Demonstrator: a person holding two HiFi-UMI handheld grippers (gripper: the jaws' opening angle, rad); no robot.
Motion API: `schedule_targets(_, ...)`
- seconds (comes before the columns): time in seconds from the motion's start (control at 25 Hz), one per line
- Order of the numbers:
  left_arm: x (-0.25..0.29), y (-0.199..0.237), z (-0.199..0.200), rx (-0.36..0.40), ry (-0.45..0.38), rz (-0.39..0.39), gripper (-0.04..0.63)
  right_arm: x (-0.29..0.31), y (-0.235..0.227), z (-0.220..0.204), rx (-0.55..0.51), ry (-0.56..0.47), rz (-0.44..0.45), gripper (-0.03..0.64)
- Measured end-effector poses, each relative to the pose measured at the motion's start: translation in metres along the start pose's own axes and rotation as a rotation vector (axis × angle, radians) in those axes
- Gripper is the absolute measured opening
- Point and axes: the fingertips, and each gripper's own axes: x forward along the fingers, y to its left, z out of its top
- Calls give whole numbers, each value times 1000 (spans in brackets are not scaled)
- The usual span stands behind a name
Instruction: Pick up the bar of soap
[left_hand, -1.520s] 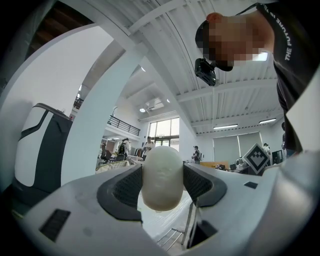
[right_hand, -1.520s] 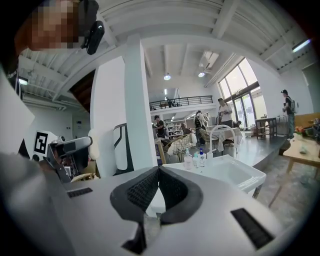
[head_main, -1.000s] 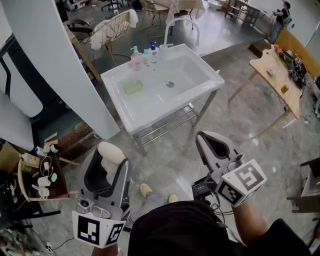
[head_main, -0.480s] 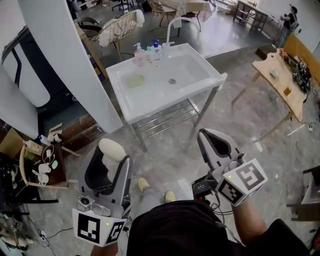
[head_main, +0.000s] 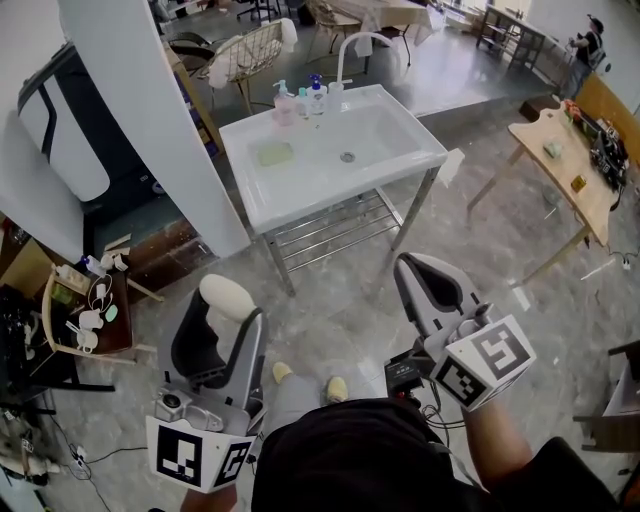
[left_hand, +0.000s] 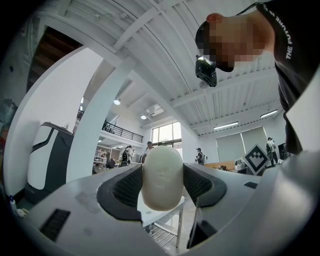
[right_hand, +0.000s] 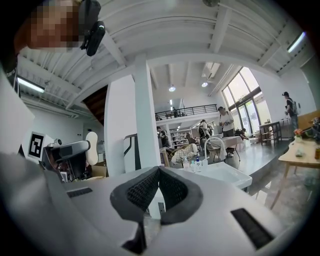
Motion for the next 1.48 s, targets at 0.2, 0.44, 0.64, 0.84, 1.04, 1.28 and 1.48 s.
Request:
schedule_targets(0.2, -2, -2, 2, 3, -3, -6, 253, -4, 0, 2, -1, -7, -7, 5)
schedule_targets(0.44, -2, 4, 6, 6, -9, -9, 253, 1, 2, 1, -6, -3, -18, 5)
schedule_targets(0.64, 1, 5, 5, 13, -6, -13, 253, 5, 4, 1, -16, 0, -12, 5)
schedule_targets(0.84, 1, 4, 1, 8, 3, -15, 253, 7, 6, 1, -17, -2, -1, 5)
schedule_targets(1.04, 2, 2, -2, 10, 6, -13, 253, 10, 6, 1, -21, -1, 12, 5)
schedule_targets(1.28, 0, 5, -1, 9, 7, -4, 253, 14, 8, 2, -23, 1, 20, 5)
schedule_targets(1.48, -2, 8, 3, 12, 7, -3, 253, 17, 13, 4, -21, 4, 25, 5)
